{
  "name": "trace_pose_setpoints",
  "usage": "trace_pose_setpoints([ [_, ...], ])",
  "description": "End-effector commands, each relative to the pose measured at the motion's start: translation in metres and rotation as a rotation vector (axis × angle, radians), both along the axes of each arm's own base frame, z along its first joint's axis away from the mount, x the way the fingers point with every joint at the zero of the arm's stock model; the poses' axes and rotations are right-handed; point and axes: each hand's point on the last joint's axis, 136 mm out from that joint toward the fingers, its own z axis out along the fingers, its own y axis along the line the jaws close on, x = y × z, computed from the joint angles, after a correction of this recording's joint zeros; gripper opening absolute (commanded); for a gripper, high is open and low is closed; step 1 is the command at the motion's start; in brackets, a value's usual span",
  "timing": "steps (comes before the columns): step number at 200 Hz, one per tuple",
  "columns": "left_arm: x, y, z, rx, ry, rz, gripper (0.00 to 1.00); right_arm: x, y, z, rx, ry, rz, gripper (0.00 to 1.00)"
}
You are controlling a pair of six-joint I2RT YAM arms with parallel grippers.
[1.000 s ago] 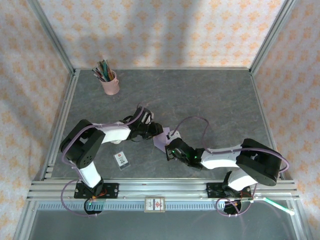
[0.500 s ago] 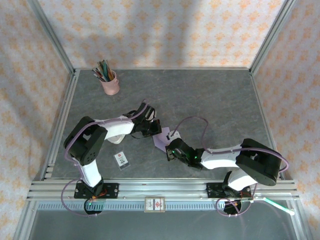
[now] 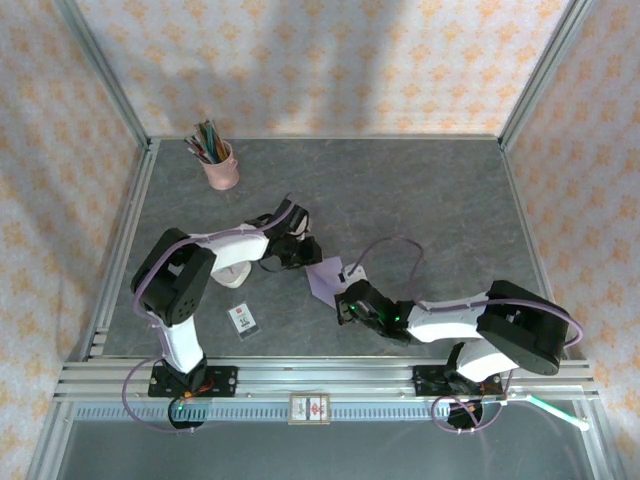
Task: Fold a paper plane with a square sheet of paper (pick it up from the middle)
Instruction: Fourth fold the wing at the center of the table.
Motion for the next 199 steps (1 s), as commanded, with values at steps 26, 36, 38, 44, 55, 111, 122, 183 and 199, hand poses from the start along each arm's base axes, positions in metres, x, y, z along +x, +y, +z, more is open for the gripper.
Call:
trace_pose_setpoints([
  [26, 0.02, 0.029, 0.042, 0.009, -0.107, 0.082, 0.39, -0.001, 0.004, 0.008, 0.082, 0.019, -0.015, 0.05],
  [36, 0.018, 0.034, 0.051, 0.006, -0.135, 0.105, 0.4, -0.001, 0.005, 0.01, 0.101, 0.025, -0.019, 0.06],
  [38, 0.017, 0.035, 0.053, 0.001, -0.139, 0.11, 0.4, -0.001, 0.006, 0.011, 0.105, 0.028, -0.019, 0.06],
  [44, 0.013, 0.035, 0.056, -0.018, -0.146, 0.123, 0.4, -0.001, 0.006, 0.011, 0.117, 0.035, -0.024, 0.06],
  [55, 0.003, 0.034, 0.061, -0.073, -0.151, 0.147, 0.4, 0.0, 0.008, 0.014, 0.147, 0.044, -0.031, 0.06],
  [111, -0.061, 0.004, 0.059, -0.311, -0.11, 0.192, 0.25, 0.001, 0.012, 0.018, 0.253, 0.113, -0.047, 0.06],
  [122, -0.067, -0.003, 0.061, -0.355, -0.102, 0.185, 0.21, 0.001, 0.012, 0.017, 0.258, 0.119, -0.05, 0.05],
  [183, -0.077, -0.022, 0.036, -0.331, -0.061, 0.135, 0.14, 0.0, 0.011, 0.014, 0.291, 0.15, -0.078, 0.05],
  [199, -0.078, -0.022, 0.024, -0.295, -0.04, 0.122, 0.13, -0.001, 0.011, 0.013, 0.301, 0.162, -0.085, 0.05],
])
